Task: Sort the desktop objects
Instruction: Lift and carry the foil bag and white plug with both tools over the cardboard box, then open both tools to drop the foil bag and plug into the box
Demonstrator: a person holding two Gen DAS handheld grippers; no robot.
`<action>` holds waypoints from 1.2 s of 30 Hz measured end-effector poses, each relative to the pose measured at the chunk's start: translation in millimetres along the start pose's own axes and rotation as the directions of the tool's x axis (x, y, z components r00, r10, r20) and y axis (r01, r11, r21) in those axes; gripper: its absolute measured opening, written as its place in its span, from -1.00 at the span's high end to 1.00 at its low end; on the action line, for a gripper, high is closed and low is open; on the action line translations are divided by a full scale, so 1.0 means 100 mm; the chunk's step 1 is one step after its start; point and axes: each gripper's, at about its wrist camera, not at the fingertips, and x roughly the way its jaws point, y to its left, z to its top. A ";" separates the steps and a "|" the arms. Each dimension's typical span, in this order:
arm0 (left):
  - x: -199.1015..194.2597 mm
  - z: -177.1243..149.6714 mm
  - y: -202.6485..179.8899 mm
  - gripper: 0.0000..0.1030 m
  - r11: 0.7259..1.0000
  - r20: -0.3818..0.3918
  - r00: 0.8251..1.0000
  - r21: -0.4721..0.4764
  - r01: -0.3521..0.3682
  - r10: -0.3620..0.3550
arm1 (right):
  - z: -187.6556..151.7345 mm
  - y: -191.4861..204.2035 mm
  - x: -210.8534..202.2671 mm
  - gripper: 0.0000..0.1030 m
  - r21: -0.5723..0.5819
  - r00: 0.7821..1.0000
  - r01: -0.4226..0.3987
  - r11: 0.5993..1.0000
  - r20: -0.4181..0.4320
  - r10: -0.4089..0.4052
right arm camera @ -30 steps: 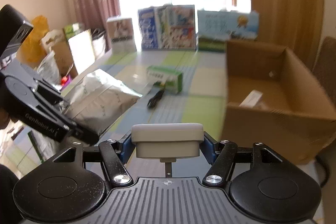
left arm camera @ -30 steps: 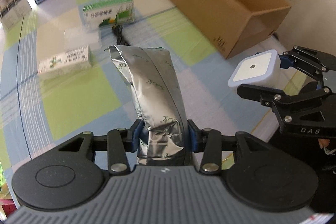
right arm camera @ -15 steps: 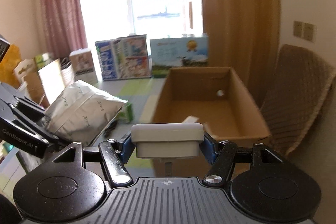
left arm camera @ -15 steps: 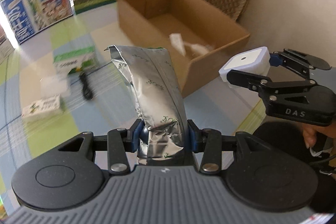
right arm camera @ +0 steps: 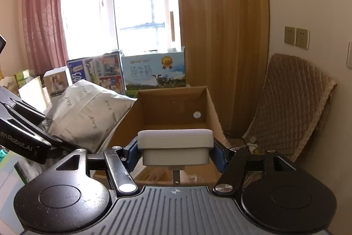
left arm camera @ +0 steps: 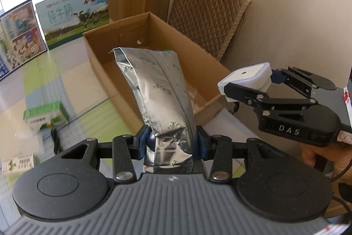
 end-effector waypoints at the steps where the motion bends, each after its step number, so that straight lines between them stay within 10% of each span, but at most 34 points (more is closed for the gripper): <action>1: 0.03 0.04 -0.01 0.25 1.000 0.001 1.000 0.001 0.001 -0.001 | 0.02 -0.03 0.04 -0.20 -0.001 1.000 0.002 1.000 0.000 -0.002; 36: 1.08 0.63 0.48 0.25 0.977 0.032 0.999 -0.208 0.038 -0.032 | 0.11 -0.40 0.88 -0.20 -0.003 0.997 0.039 0.999 -0.071 -0.039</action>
